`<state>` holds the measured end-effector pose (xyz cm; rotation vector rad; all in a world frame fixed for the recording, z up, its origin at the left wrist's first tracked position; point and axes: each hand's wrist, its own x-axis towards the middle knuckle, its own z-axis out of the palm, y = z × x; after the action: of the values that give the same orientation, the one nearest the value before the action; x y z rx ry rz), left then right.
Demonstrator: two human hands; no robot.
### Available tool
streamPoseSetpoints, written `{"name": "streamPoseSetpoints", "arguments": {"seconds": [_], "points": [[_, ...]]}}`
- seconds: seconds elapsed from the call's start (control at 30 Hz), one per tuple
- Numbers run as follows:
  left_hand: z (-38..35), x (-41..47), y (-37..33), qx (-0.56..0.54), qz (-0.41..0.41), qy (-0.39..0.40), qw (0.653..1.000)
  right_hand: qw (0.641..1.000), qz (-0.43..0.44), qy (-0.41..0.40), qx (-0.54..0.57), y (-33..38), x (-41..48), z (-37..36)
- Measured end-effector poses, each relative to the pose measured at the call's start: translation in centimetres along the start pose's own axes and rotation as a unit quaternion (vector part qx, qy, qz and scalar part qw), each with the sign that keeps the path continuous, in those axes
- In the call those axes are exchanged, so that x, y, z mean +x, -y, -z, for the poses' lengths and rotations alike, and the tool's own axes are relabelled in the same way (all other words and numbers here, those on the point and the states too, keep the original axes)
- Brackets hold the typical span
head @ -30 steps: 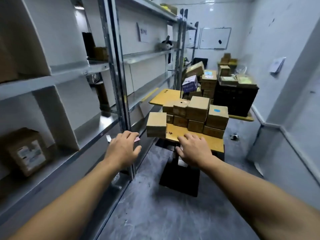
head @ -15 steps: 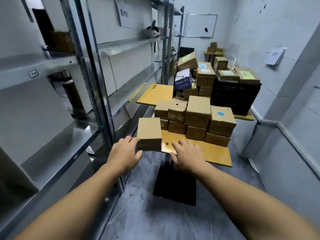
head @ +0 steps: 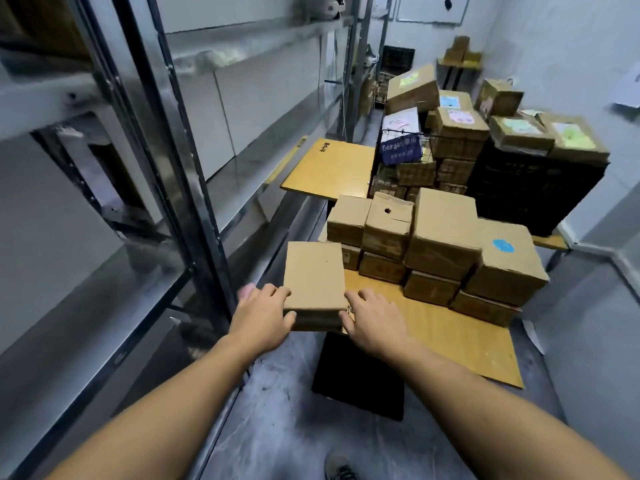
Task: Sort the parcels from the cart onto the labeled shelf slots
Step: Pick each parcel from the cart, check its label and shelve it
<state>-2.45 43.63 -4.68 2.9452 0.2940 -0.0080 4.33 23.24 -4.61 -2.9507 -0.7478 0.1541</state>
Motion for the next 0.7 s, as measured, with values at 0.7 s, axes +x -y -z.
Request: {"name": "streamPoseSetpoints", "arguments": {"seconds": [0.7], "points": [[-7.0,3.5,-2.0,-0.324,0.271,-0.107,0.900,0.919,0.027,0.107,0.378,-0.9,12.6,-6.3]]}}
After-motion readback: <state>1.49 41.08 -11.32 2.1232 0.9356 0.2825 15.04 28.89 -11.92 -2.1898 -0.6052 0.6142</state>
